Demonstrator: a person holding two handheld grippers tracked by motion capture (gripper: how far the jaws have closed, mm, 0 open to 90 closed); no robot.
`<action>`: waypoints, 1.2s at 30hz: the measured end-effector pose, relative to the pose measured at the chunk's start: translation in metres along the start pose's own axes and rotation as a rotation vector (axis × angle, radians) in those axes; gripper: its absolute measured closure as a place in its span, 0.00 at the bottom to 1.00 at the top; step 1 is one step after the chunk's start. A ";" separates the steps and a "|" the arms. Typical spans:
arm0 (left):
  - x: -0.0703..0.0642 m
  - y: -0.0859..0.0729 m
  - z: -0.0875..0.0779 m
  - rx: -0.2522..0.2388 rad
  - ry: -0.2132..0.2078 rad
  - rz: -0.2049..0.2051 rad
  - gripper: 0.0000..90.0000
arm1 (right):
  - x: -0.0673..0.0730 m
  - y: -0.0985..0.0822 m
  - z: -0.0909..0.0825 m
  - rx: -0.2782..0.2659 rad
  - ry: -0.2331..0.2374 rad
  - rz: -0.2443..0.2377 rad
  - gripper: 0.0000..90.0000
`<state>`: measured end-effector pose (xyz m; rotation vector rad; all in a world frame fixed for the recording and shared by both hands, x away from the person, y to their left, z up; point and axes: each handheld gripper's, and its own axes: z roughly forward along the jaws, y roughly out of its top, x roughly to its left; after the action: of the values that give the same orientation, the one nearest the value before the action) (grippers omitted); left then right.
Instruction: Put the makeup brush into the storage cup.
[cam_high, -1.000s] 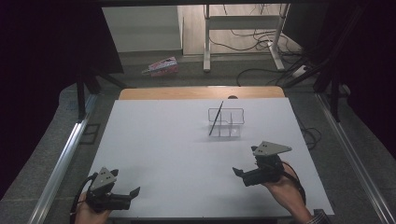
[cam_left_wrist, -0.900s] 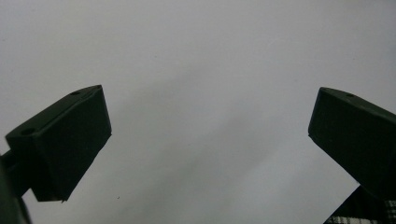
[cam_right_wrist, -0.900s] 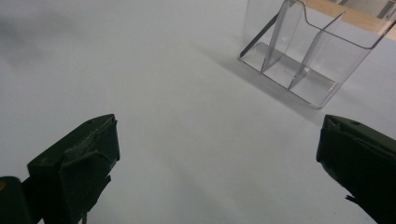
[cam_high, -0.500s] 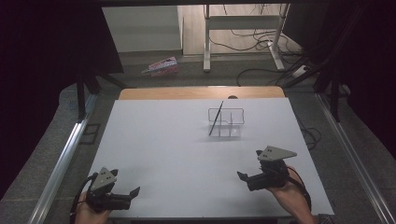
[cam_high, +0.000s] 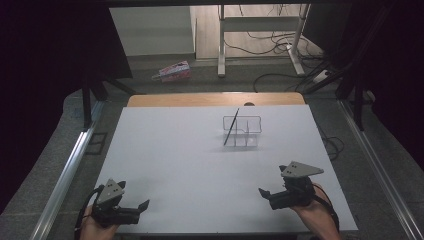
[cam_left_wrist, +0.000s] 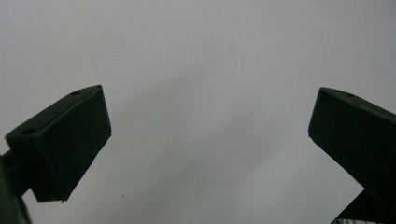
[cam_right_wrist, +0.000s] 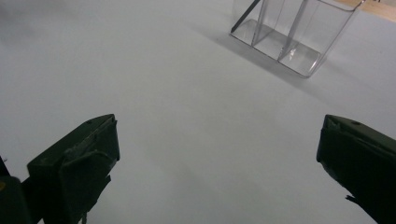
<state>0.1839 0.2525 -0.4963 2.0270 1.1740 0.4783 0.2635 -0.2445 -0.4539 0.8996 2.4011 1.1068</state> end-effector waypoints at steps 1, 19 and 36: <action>0.000 0.000 0.000 0.000 -0.001 -0.001 0.00 | 0.000 -0.001 -0.001 0.002 0.001 0.003 0.00; 0.002 0.000 -0.001 -0.006 -0.004 -0.008 0.00 | -0.005 -0.020 -0.017 0.009 -0.035 0.048 0.00; 0.003 0.000 -0.001 -0.006 -0.001 -0.007 0.00 | -0.010 -0.037 -0.032 0.023 -0.074 0.065 0.00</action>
<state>0.1843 0.2552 -0.4961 2.0169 1.1771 0.4766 0.2383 -0.2867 -0.4611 1.0146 2.3441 1.0515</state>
